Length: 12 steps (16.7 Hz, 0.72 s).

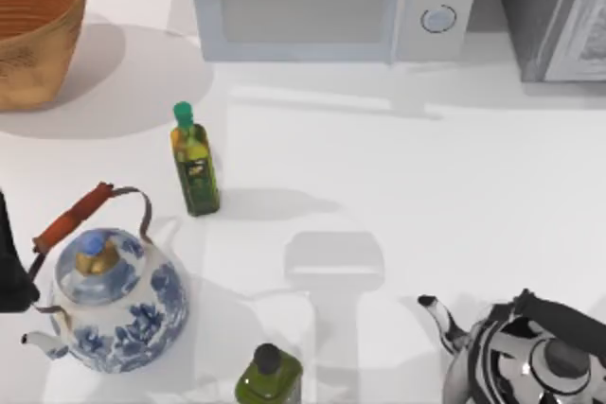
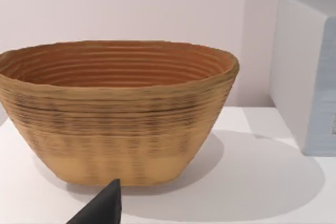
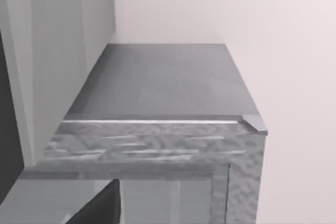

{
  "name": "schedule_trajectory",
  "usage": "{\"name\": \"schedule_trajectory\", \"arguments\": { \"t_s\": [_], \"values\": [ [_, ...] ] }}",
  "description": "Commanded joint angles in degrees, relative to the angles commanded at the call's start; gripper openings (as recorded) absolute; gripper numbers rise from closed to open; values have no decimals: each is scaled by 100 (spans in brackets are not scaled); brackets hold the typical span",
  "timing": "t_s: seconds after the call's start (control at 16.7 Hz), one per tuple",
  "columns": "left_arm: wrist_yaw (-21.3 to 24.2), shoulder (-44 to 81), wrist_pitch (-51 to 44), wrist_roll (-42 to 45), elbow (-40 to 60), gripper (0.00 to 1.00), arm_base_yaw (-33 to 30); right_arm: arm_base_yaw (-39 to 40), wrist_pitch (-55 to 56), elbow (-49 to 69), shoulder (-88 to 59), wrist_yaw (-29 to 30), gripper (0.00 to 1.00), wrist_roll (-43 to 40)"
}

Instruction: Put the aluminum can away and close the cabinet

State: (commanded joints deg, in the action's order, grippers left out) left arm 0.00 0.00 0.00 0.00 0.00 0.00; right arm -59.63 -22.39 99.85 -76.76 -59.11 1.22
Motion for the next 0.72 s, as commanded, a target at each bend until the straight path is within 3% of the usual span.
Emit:
{"name": "schedule_trajectory", "arguments": {
  "t_s": [0.42,0.72],
  "values": [
    [0,0,0,0,0,100,0,347,20,49,7,296,100,-1],
    [0,0,0,0,0,100,0,2058,11,200,63,1964,100,-11]
  ]
}}
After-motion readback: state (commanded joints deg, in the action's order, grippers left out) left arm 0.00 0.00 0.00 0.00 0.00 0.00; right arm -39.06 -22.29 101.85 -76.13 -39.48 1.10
